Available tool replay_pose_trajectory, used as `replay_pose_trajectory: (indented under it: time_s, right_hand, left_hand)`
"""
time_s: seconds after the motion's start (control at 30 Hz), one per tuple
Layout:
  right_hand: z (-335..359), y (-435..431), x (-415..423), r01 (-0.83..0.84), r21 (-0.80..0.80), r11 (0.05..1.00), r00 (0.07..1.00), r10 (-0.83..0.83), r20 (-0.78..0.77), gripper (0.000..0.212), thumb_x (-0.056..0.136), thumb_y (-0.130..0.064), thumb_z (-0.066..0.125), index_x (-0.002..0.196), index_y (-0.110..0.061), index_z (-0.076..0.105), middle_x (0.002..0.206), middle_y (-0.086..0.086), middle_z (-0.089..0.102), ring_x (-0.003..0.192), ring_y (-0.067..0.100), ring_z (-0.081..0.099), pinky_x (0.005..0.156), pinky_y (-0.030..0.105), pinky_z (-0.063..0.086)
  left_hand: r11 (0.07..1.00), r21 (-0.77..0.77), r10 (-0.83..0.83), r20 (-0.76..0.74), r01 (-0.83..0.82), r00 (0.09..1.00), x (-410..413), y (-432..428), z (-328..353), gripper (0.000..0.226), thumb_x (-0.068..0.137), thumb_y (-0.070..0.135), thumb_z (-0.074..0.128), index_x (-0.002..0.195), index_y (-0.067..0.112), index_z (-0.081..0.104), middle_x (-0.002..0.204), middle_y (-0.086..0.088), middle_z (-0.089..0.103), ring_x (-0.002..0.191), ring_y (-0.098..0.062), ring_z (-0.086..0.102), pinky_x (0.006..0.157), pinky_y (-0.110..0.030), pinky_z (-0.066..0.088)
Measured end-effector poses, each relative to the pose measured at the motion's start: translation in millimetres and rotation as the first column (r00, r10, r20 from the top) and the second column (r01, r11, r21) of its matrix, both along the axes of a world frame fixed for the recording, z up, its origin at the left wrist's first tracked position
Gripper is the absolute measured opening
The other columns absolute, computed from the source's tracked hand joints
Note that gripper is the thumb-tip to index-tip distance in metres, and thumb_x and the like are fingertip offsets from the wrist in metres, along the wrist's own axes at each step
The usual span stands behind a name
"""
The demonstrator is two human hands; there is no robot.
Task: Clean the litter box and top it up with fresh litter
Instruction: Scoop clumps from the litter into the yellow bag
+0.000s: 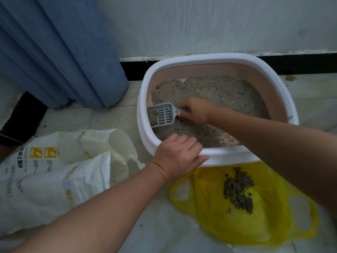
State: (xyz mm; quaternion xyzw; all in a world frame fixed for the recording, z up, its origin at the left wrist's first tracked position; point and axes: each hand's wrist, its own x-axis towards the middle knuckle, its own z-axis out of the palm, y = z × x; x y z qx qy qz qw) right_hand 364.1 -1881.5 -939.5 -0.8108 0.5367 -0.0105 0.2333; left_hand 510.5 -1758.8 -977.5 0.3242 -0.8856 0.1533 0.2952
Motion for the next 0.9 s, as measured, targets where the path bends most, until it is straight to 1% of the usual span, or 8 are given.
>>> replay_pose_trajectory:
  time_s: [0.13,0.23,0.37,0.43,0.53,0.63,0.77,0.9]
  right_hand:
    - [2,0,-2,0.028,0.01,1.0,0.997,-0.029,0.076,0.03,0.1,-0.033,0.052,0.123,-0.021,0.066,0.097,0.002,0.071,0.087,0.022,0.064,0.083,0.041,0.054]
    - [5,3,-7,0.03,-0.012,0.999,0.996,-0.029,0.084,0.029,0.1,-0.032,0.054,0.124,-0.021,0.066,0.097,0.001,0.071,0.086,0.02,0.063,0.081,0.037,0.053]
    - [8,12,-27,0.042,-0.049,0.998,0.996,-0.038,0.086,0.027,0.1,-0.03,0.053,0.123,-0.021,0.066,0.09,-0.004,0.067,0.078,0.016,0.059,0.071,0.029,0.043]
    - [9,17,-39,0.043,-0.073,0.996,0.998,-0.039,0.053,0.025,0.1,-0.03,0.054,0.119,-0.021,0.067,0.087,0.001,0.068,0.074,0.019,0.059,0.066,0.028,0.039]
    - [17,31,-58,0.106,-0.118,0.987,0.994,-0.102,0.034,0.024,0.1,-0.031,0.051,0.117,-0.023,0.067,0.09,0.003,0.069,0.077,0.021,0.061,0.066,0.028,0.044]
    - [32,51,-78,0.127,-0.153,0.98,0.991,-0.131,-0.013,0.026,0.1,-0.033,0.052,0.118,-0.023,0.067,0.088,0.002,0.068,0.077,0.022,0.061,0.071,0.035,0.05]
    - [54,83,-106,0.198,-0.208,0.958,0.979,-0.202,0.003,0.026,0.099,-0.033,0.053,0.12,-0.024,0.066,0.086,0.002,0.068,0.075,0.022,0.061,0.071,0.039,0.052]
    - [70,125,-128,0.255,-0.228,0.939,0.967,-0.251,0.05,0.029,0.099,-0.033,0.054,0.125,-0.025,0.065,0.087,-0.001,0.068,0.077,0.021,0.062,0.07,0.036,0.051]
  left_hand:
    - [1.0,-0.008,0.005,0.001,-0.005,1.0,0,0,0,0.039,0.1,0.046,0.053,0.076,0.016,0.06,0.072,-0.003,0.055,0.063,-0.024,0.049,0.059,-0.038,0.036]
    - [1.0,-0.018,0.013,0.007,-0.013,1.0,0,0,-1,0.039,0.1,0.046,0.052,0.075,0.016,0.059,0.072,-0.003,0.054,0.063,-0.024,0.049,0.059,-0.038,0.035]
    - [0.999,-0.033,0.012,0.013,-0.011,1.0,-1,-1,0,0.038,0.1,0.045,0.053,0.076,0.016,0.058,0.073,-0.003,0.054,0.064,-0.025,0.049,0.06,-0.038,0.035]
    - [0.999,-0.033,0.013,0.024,-0.012,1.0,0,-1,0,0.038,0.1,0.045,0.052,0.077,0.016,0.059,0.074,-0.003,0.054,0.064,-0.025,0.049,0.06,-0.038,0.035]
    - [1.0,-0.029,0.012,0.055,-0.01,0.998,0,-1,1,0.038,0.101,0.045,0.052,0.079,0.015,0.06,0.074,-0.004,0.055,0.065,-0.025,0.05,0.06,-0.038,0.034]
    - [1.0,-0.014,0.004,0.077,-0.003,0.997,0,-1,3,0.038,0.101,0.046,0.051,0.079,0.015,0.06,0.074,-0.004,0.056,0.065,-0.026,0.05,0.06,-0.037,0.033]
    - [1.0,0.008,-0.003,0.101,0.002,0.995,1,1,8,0.036,0.101,0.044,0.052,0.08,0.015,0.06,0.075,-0.004,0.058,0.064,-0.025,0.051,0.06,-0.036,0.033]
    - [0.997,0.072,-0.02,0.129,0.011,0.991,2,5,13,0.035,0.101,0.043,0.049,0.083,0.016,0.06,0.076,-0.004,0.06,0.066,-0.025,0.054,0.06,-0.036,0.035]
